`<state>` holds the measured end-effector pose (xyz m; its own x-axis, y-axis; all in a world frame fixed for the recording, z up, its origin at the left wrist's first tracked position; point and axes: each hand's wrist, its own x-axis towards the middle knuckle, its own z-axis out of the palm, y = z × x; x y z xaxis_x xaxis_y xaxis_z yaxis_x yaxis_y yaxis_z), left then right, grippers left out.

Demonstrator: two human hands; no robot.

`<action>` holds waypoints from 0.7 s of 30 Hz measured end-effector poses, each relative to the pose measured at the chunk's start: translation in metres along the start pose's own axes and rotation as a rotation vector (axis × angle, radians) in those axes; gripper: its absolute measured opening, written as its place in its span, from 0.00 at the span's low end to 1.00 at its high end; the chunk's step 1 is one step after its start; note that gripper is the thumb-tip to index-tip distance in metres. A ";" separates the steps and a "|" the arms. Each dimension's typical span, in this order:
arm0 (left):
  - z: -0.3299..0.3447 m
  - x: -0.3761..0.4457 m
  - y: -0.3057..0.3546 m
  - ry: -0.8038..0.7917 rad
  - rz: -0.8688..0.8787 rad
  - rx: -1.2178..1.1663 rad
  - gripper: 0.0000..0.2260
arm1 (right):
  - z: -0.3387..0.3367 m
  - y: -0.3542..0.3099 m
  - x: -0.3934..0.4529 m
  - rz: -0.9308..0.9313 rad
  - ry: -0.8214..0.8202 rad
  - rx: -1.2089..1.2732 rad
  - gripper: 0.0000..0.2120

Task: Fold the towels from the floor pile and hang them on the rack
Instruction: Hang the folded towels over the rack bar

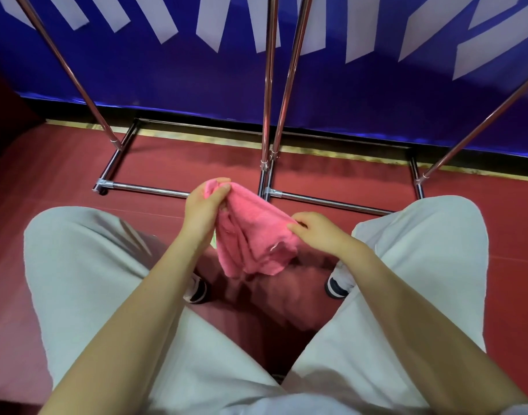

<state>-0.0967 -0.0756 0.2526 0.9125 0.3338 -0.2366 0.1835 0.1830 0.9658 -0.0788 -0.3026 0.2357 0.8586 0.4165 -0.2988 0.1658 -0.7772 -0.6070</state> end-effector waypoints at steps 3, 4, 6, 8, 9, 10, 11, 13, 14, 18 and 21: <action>-0.007 0.005 0.000 0.079 0.025 0.034 0.08 | -0.001 -0.010 0.002 -0.037 0.165 0.161 0.18; -0.009 0.007 -0.001 0.095 0.021 0.043 0.07 | -0.002 -0.014 0.002 -0.037 0.228 0.222 0.16; -0.011 0.010 -0.004 0.123 0.013 0.072 0.06 | -0.004 -0.019 0.001 -0.009 0.295 0.370 0.09; -0.011 0.012 -0.006 0.157 0.006 0.064 0.05 | -0.007 -0.023 -0.003 0.034 0.294 0.573 0.06; -0.010 0.013 -0.005 0.178 -0.002 0.051 0.05 | -0.008 -0.025 -0.004 0.042 0.293 0.650 0.07; -0.008 0.014 -0.005 0.198 -0.015 0.036 0.06 | -0.010 -0.028 -0.006 0.036 0.290 0.722 0.09; -0.007 0.016 -0.004 0.212 -0.030 0.016 0.05 | -0.012 -0.031 -0.008 0.018 0.280 0.805 0.11; -0.003 0.017 -0.002 0.228 -0.063 -0.037 0.07 | -0.015 -0.039 -0.010 -0.043 0.233 0.986 0.11; 0.000 0.017 -0.001 0.224 -0.079 -0.067 0.08 | -0.016 -0.043 -0.011 -0.069 0.202 1.056 0.10; 0.017 0.011 0.003 0.136 -0.096 -0.144 0.09 | -0.022 -0.055 -0.013 -0.128 0.078 1.189 0.09; 0.029 0.007 0.005 0.041 -0.086 -0.102 0.10 | -0.023 -0.059 -0.011 -0.148 0.054 1.077 0.14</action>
<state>-0.0790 -0.0992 0.2591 0.8790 0.3497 -0.3241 0.2201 0.3053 0.9265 -0.0872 -0.2717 0.2917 0.8899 0.4300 -0.1525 -0.2200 0.1115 -0.9691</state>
